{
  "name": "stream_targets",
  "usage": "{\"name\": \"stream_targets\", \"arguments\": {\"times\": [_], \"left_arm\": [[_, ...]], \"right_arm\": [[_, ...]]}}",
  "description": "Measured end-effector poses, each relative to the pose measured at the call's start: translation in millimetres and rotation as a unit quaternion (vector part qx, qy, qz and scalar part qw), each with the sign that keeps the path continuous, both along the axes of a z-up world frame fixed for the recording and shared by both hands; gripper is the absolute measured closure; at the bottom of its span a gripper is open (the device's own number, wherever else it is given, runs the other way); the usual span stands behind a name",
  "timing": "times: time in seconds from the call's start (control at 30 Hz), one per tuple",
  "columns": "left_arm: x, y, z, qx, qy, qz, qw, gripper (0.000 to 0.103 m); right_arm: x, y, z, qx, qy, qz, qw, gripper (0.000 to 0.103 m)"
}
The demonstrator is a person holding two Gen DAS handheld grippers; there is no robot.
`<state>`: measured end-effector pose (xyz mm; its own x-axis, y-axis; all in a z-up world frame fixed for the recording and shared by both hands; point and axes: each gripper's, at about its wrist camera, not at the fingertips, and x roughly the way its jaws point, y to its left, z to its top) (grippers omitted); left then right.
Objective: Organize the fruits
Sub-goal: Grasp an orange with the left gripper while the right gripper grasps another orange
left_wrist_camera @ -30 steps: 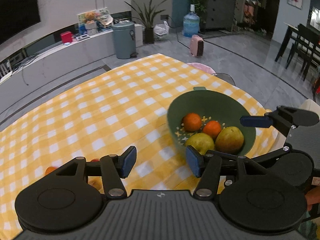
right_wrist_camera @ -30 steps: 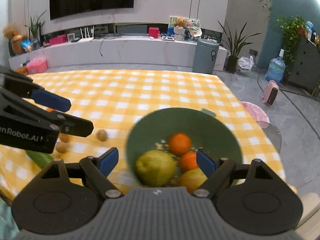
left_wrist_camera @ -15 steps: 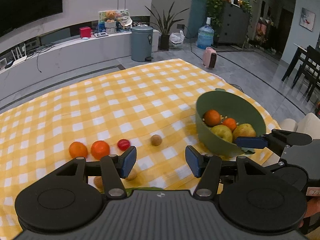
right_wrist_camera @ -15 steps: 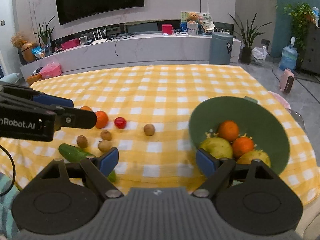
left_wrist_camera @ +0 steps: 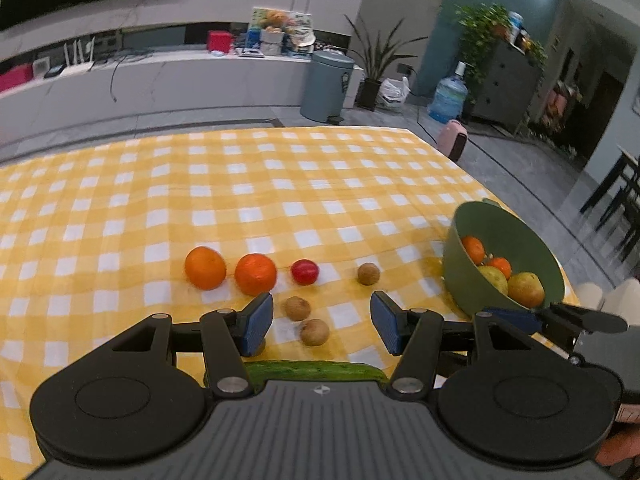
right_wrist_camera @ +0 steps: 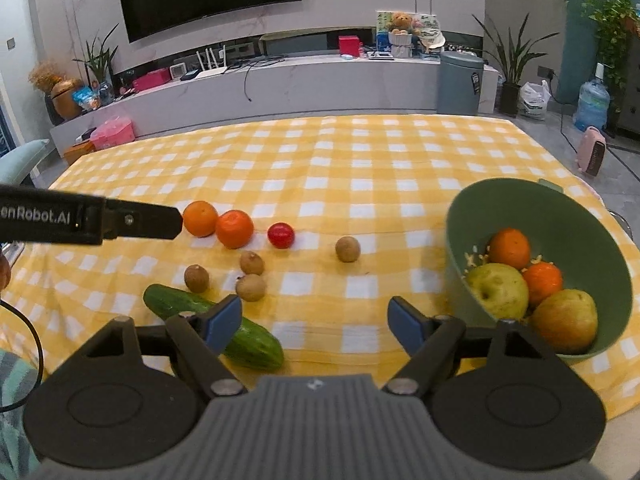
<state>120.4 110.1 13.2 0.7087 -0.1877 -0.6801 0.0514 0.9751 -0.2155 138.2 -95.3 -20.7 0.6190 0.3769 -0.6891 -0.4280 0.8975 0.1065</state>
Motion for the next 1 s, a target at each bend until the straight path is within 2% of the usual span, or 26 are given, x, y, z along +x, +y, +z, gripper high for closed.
{"name": "stream_targets", "arguments": {"times": [0.1,0.3,0.37,0.53,0.63,0.73,0.8,1.0], "left_arm": [[3.2,9.9,-7.1,-0.008,0.007,0.008,0.9999,0.037],[6.2,29.0,-25.0,-0.034,0.029,0.021,0.9988,0.037],[8.5,34.5,-30.9,-0.044,0.036,0.024,0.9981,0.037],[12.1,44.3,-44.6,-0.054,0.049,0.029,0.9969,0.037],[14.3,49.3,-50.0,-0.052,0.055,0.036,0.9965,0.037],[18.4,56.6,-52.2,-0.053,0.058,0.049,0.9957,0.038],[23.6,60.3,-51.1,-0.049,0.053,0.055,0.9959,0.040],[45.5,67.9,-48.3,0.003,0.040,0.065,0.9971,0.044]], "right_arm": [[2.3,5.1,-4.4,-0.002,0.008,0.010,1.000,0.036],[9.9,15.5,-13.8,-0.005,0.020,0.020,1.000,0.037],[13.1,18.2,-17.0,-0.003,0.023,0.024,0.999,0.044],[22.4,26.8,-25.9,0.005,0.038,0.032,0.999,0.051],[27.1,34.3,-29.9,0.010,0.044,0.042,0.998,0.053],[33.9,43.6,-33.4,0.013,0.045,0.051,0.998,0.060],[42.0,51.1,-35.6,0.013,0.044,0.056,0.997,0.061],[65.6,80.1,-33.6,0.008,0.019,0.085,0.996,0.061]]}}
